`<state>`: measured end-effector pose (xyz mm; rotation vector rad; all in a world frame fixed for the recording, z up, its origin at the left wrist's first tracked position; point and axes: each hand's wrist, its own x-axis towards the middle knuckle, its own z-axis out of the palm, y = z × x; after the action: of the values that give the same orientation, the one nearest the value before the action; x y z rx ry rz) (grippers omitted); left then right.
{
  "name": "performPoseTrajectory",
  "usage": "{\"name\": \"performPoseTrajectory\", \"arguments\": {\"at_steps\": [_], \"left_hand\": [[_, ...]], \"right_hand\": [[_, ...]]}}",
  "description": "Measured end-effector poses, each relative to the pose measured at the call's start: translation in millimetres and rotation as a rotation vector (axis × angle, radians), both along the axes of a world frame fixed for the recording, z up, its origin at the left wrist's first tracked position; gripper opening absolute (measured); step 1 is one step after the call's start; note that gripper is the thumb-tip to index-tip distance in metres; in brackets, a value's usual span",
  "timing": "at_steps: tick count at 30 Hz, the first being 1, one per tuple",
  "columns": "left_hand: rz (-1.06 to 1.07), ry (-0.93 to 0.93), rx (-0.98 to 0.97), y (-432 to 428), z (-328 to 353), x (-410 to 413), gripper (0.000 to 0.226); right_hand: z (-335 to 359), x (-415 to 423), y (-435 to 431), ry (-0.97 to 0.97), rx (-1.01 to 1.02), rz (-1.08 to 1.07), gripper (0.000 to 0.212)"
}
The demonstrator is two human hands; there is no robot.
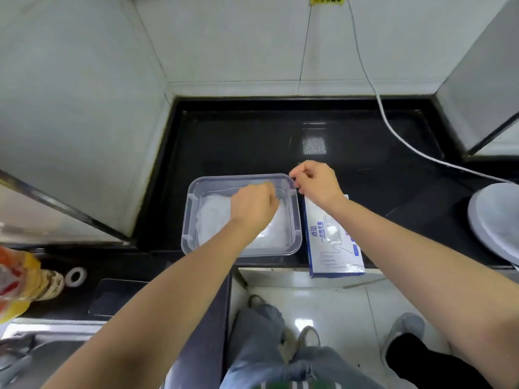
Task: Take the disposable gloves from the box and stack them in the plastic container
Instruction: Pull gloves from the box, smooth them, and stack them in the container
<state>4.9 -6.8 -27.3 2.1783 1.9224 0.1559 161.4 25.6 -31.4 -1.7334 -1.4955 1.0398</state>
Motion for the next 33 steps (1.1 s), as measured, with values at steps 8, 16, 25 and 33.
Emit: {"name": "performPoseTrajectory", "arguments": {"at_steps": [8, 16, 25, 33], "left_hand": [[-0.166, -0.384, -0.228, -24.6, -4.6, 100.4, 0.018], [0.049, -0.286, -0.558, -38.6, -55.4, 127.3, 0.046], [0.059, -0.366, -0.555, -39.2, -76.3, 118.5, 0.061], [0.070, -0.367, -0.544, -38.9, -77.6, 119.1, 0.061]], "right_hand": [[-47.0, 73.9, -55.5, -0.609, -0.338, 0.153, 0.021], [-68.7, 72.6, -73.3, -0.686, -0.221, 0.115, 0.027], [-63.5, 72.1, -65.3, -0.619, -0.179, 0.059, 0.021], [-68.3, 66.2, -71.2, -0.698, -0.236, 0.122, 0.020]]}}
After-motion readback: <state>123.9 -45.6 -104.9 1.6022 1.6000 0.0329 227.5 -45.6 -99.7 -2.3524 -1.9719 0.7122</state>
